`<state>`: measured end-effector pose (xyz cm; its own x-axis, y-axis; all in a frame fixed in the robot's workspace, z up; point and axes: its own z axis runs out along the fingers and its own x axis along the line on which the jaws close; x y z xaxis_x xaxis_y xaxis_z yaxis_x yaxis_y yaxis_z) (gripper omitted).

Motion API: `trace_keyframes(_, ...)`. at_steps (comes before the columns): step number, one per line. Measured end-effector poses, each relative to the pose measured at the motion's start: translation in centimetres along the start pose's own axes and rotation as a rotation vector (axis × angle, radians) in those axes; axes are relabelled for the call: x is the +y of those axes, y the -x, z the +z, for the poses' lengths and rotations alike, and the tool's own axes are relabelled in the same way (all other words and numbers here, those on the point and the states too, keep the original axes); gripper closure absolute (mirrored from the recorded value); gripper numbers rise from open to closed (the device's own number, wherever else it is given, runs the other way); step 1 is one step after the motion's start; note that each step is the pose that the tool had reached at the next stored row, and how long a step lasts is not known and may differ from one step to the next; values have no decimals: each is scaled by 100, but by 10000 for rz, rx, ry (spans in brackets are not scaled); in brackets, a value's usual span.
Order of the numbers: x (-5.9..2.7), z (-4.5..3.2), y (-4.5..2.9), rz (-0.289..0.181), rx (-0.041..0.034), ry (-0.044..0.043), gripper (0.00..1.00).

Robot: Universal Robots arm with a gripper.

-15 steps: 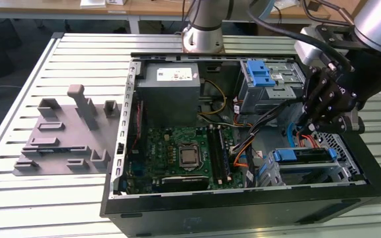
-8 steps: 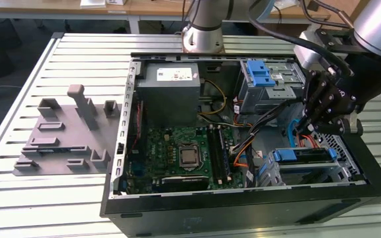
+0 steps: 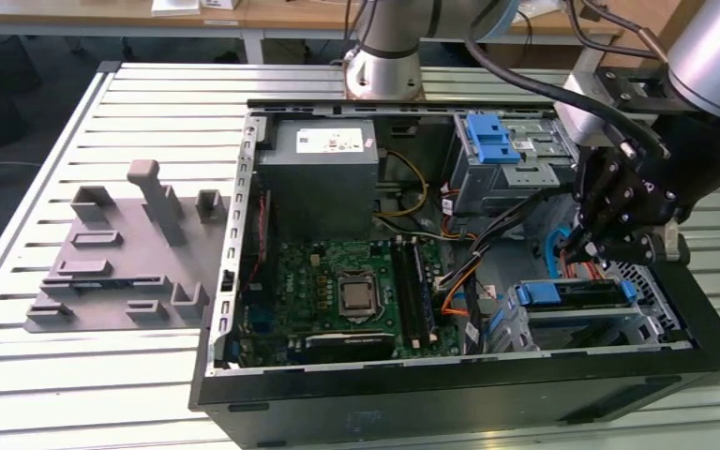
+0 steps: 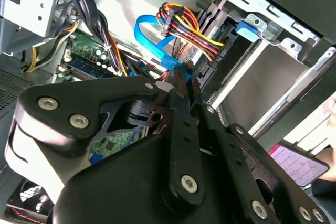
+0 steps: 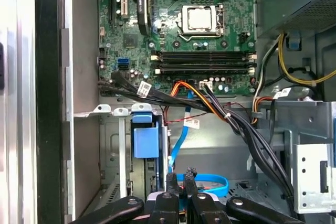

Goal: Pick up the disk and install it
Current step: 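Insert the second disk wire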

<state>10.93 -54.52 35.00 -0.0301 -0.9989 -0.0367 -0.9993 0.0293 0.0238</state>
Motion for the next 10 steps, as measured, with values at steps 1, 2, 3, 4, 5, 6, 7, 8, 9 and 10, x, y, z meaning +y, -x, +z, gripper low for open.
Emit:
trace_keyframes(1, 0, 5, -9, -59, 2, 3, 84)
trace_keyframes(2, 1, 10, -16, -102, 2, 4, 84)
trace_keyframes(3, 1, 14, -24, -129, 3, 5, 84)
trace_keyframes(4, 1, 19, -31, -154, 7, 6, 84)
trace_keyframes(5, 1, 24, -35, -179, 21, 7, 84)
trace_keyframes(6, 1, 28, -40, -213, 33, 8, 84)
trace_keyframes(7, 1, 35, -46, -256, 35, 9, 84)
trace_keyframes(8, 0, 40, -49, -305, 44, 11, 84)
trace_keyframes(9, 0, 46, -57, -350, 49, 12, 84)
trace_keyframes(10, -1, 55, -69, -388, 50, 14, 84)
